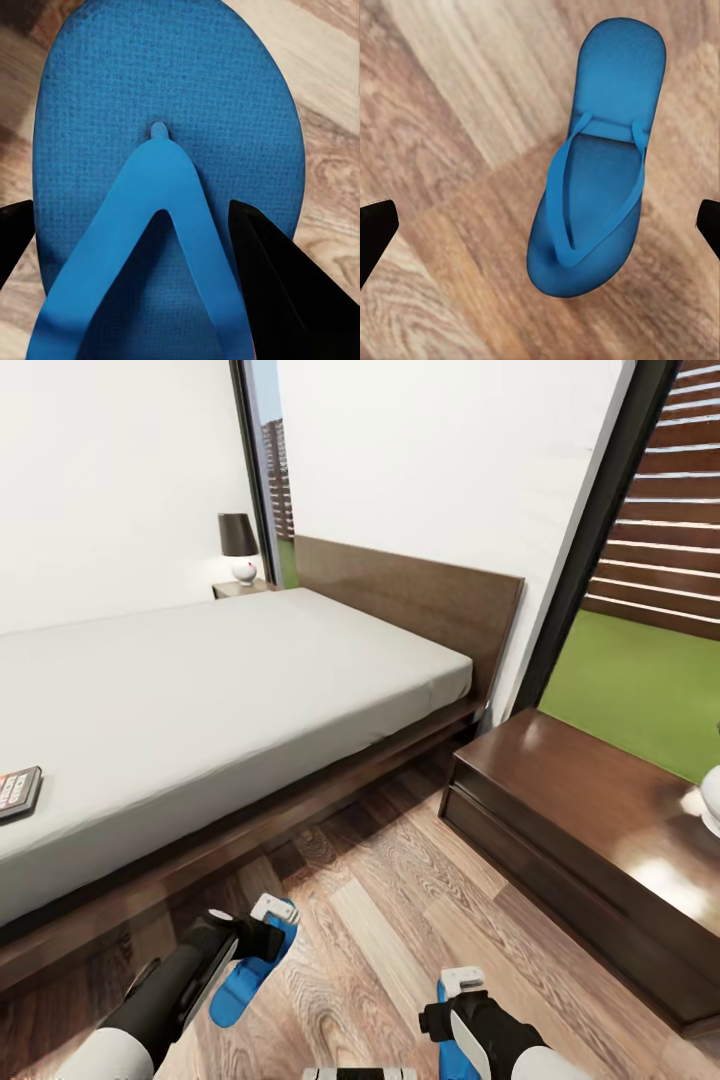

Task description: In the bedroom, move the book from the bed onto either nightstand, and place the two sandals side by side next to the bed.

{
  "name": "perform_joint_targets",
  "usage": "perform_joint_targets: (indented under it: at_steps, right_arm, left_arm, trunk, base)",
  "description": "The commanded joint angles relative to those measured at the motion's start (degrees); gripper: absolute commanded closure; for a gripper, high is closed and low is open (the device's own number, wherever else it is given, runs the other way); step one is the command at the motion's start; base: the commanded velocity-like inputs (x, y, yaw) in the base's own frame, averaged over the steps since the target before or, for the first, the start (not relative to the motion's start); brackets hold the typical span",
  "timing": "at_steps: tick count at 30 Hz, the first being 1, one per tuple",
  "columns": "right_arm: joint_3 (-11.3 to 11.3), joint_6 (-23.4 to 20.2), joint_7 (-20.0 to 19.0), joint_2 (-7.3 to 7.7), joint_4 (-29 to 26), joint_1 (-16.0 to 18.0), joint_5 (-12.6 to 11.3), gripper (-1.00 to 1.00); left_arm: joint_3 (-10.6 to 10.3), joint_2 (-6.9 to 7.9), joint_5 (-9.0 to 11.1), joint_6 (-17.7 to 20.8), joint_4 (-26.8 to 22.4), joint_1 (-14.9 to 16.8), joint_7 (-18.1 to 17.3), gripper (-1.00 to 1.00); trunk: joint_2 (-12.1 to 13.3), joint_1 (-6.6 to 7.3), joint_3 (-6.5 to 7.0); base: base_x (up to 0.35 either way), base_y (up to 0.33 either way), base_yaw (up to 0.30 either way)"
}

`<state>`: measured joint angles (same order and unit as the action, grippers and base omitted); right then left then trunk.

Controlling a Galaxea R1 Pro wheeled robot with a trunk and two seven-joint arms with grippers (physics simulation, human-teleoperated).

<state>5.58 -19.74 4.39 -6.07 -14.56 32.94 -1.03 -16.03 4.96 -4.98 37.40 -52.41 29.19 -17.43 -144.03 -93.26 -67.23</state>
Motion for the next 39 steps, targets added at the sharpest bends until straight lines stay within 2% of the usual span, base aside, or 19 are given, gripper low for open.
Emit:
perform_joint_targets:
  at_steps: [1, 4, 13, 24, 32, 39]
  right_arm:
    - [0.4, -0.4, 0.3, 0.01, -0.1, 0.0, -0.1, -1.00]
    - [0.4, -0.4, 0.3, 0.08, -0.1, 0.0, -0.1, -1.00]
    - [0.4, -0.4, 0.3, 0.21, -0.4, 0.1, -0.1, -1.00]
    - [0.0, -0.4, 0.3, 2.14, -0.6, 2.0, -0.4, -1.00]
    - [0.0, -0.3, 0.3, 2.56, -0.4, 3.0, -0.4, -1.00]
    - [0.0, -0.4, 1.0, 3.52, -0.2, 3.7, -0.4, -1.00]
  left_arm:
    - [-0.1, 0.05, -0.9, 0.3, -0.8, 0.1, -0.5, 1.00]
    - [-0.2, -0.01, -1.2, 0.6, -3.2, 0.2, -0.5, 1.00]
    - [-0.2, -0.02, -1.3, 0.8, -7.2, 0.4, -0.7, 1.00]
    - [-0.1, -0.08, -1.3, 0.8, -8.1, 0.4, -0.7, 1.00]
    - [-0.1, -0.12, -1.2, 0.8, -8.2, 0.4, -0.7, 1.00]
    - [0.0, -0.07, -1.2, 0.8, -8.2, 0.4, -0.7, 1.00]
  trunk:
    - [0.0, -0.01, -0.28]
    - [-0.1, -0.04, -0.50]
    - [-0.2, -0.27, -2.49]
    - [-0.2, -0.29, -2.71]
    - [-0.2, -0.29, -2.71]
    - [-0.3, -0.48, -4.26]
  base:
    - [0.000, 0.000, 0.000]
    - [0.000, 0.000, 0.000]
    - [0.000, 0.000, 0.000]
    - [0.000, 0.000, 0.000]
    - [0.000, 0.000, 0.000]
    - [0.000, 0.000, 0.000]
